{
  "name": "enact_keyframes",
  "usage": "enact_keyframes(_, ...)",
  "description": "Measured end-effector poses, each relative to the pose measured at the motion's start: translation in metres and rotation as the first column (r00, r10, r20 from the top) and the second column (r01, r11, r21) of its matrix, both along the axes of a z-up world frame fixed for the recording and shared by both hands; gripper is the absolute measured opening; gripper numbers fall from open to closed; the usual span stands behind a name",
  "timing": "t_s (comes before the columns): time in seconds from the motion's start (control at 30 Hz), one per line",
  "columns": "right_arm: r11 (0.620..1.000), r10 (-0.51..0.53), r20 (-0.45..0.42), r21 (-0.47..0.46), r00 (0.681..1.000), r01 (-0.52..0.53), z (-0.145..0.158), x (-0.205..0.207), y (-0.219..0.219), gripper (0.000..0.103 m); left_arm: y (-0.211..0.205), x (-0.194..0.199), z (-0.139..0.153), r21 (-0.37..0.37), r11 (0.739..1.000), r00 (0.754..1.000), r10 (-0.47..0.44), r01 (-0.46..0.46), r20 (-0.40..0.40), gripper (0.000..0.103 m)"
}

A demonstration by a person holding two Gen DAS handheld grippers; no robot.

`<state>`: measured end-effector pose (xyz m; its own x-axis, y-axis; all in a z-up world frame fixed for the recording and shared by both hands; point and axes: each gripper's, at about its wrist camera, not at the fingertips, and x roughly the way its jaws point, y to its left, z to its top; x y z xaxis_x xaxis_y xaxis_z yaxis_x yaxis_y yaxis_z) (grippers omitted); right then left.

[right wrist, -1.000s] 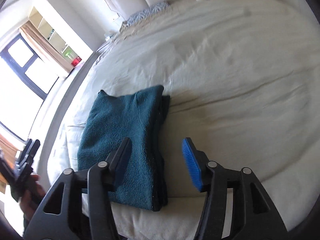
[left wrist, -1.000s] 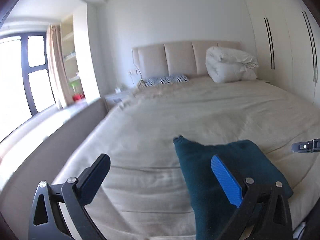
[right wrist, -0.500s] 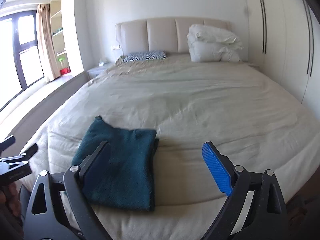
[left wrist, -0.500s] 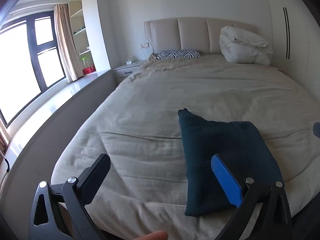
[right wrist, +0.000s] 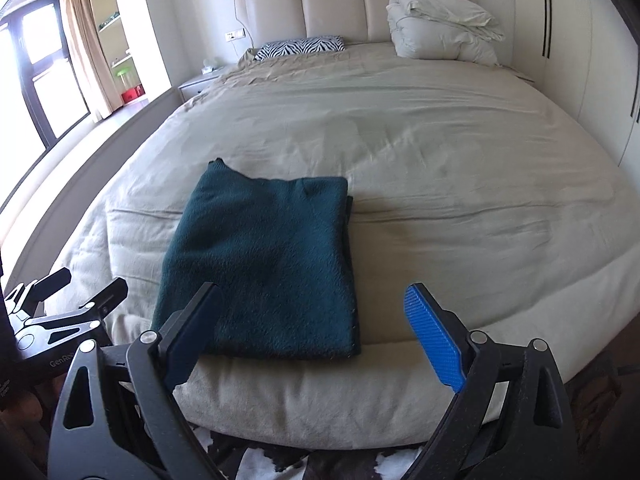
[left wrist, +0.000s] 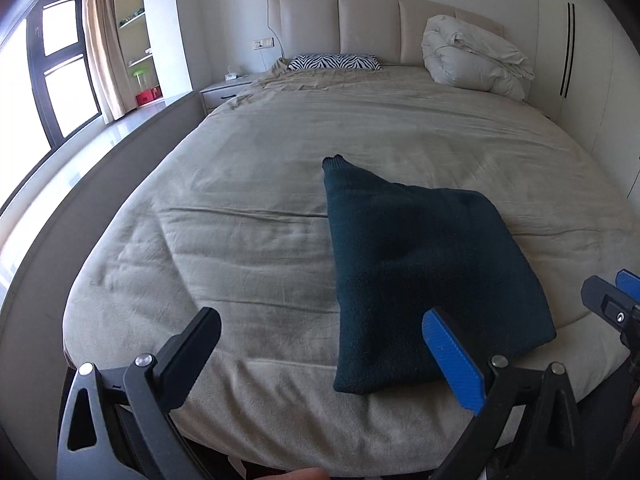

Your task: Fold small clothes

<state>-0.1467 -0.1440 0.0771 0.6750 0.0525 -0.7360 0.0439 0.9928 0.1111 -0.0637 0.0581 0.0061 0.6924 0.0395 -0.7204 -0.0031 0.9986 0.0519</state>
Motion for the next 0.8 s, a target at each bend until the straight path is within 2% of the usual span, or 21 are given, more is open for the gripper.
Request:
enact_keyframes(0.4,0.992,-0.052,-0.036,-0.115,0.998,0.047,-0.028,0.006,0.012,0.093,-0.003,0.003,-0.017,0.028,1.0,1.0,-0.005,0.006,-0.031,0.103)
enact_keyframes(0.8,0.989,-0.071,-0.05,-0.135,0.996,0.064,-0.035,0.009,0.013,0.093,0.0,0.004,-0.024,0.037,0.999,0.999,0.007,-0.005,-0.04,0.103)
